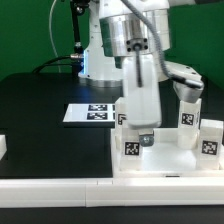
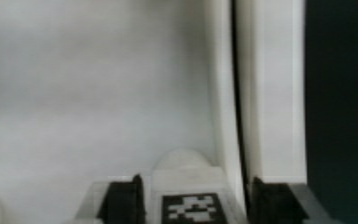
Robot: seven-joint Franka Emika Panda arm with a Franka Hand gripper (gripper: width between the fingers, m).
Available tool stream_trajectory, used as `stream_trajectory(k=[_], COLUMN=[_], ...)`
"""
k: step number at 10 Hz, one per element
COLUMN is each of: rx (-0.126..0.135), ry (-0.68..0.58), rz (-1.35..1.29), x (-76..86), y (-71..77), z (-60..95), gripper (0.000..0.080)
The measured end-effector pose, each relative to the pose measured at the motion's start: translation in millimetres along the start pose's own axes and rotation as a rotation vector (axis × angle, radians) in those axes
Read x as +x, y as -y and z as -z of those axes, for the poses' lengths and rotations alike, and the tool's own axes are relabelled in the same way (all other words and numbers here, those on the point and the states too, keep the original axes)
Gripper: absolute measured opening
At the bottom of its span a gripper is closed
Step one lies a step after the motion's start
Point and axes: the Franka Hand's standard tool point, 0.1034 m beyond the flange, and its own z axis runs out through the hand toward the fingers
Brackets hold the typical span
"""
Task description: Assemble square table
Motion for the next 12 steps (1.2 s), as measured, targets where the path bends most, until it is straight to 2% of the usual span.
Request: stream_trajectory(k=[1, 3, 4, 7, 8, 9, 10, 11, 12], rx=[0.035, 0.035, 0.024, 0.015, 0.001, 0.016, 0.031, 0.038, 0.034], ry=[0.011, 0.016, 0.015, 0.015, 0.024, 0.038, 0.050, 0.053, 0.049], rz=[-0.096, -0.223, -0.288, -0.309, -0.290, -0.277, -0.266, -0.263, -0.262], x=[2.1, 4.5, 1.2, -1.1, -4.2, -7.7, -9.7, -9.8, -9.0], y=[5.1, 2.5, -2.3, -4.7, -5.8, -1.2, 3.9, 6.1, 4.3], z=[1.6, -0.5, -3.9, -5.3, -0.5, 11.5, 23.6, 27.5, 23.8], gripper=[0.0284, 0.0284, 0.0275, 0.0275, 0.0464, 0.0584, 0.0631, 0.0631, 0.0644])
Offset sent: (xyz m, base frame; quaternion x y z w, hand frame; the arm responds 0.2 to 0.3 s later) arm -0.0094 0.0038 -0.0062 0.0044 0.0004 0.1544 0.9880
